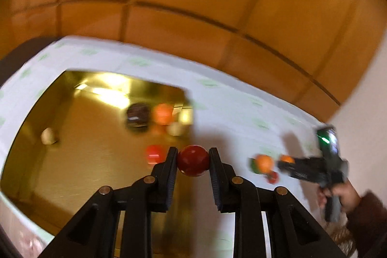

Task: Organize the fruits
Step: 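Carry the tomato into the tray and open the left tool while the right tool holds the mandarin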

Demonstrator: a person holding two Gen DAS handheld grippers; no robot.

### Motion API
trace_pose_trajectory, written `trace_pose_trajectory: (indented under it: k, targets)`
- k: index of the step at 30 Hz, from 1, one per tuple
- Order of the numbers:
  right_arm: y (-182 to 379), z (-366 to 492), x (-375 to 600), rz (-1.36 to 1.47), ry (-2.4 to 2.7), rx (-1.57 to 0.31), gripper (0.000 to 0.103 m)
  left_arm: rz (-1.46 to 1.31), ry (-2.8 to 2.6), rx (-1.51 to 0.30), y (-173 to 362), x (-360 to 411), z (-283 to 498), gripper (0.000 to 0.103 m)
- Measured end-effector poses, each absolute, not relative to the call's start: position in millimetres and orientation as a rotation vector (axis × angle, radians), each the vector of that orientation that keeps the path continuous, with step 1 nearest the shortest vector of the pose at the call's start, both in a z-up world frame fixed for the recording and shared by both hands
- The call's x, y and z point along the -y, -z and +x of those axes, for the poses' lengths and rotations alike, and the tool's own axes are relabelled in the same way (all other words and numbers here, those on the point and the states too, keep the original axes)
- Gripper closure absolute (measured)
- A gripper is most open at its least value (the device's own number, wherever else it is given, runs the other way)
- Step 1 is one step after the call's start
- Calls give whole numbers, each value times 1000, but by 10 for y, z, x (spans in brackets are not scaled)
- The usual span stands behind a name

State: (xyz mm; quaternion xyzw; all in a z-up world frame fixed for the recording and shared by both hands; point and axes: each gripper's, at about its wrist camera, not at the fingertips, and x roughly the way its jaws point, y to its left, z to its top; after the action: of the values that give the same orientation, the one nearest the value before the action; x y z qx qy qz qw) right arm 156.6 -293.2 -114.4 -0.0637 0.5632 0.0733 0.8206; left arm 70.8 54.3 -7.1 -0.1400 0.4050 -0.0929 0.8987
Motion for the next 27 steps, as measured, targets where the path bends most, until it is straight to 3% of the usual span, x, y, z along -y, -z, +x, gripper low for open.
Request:
trace_pose_trajectory:
  k: [6, 18, 26, 27]
  targets:
    - [1135, 1541, 2883, -155, -156, -1192, 66, -373, 74, -941, 385, -951, 1014, 77]
    - [1114, 1470, 2823, -176, -157, -1185, 66, -402, 13, -1034, 704, -1023, 1532, 77]
    - [1114, 1474, 2804, -183, -158, -1183, 66, -353, -23, -984, 563, -1014, 1470, 64]
    - [1111, 1471, 2800, -184, -158, -1183, 66, -331, -38, -967, 520, -1008, 1410, 59]
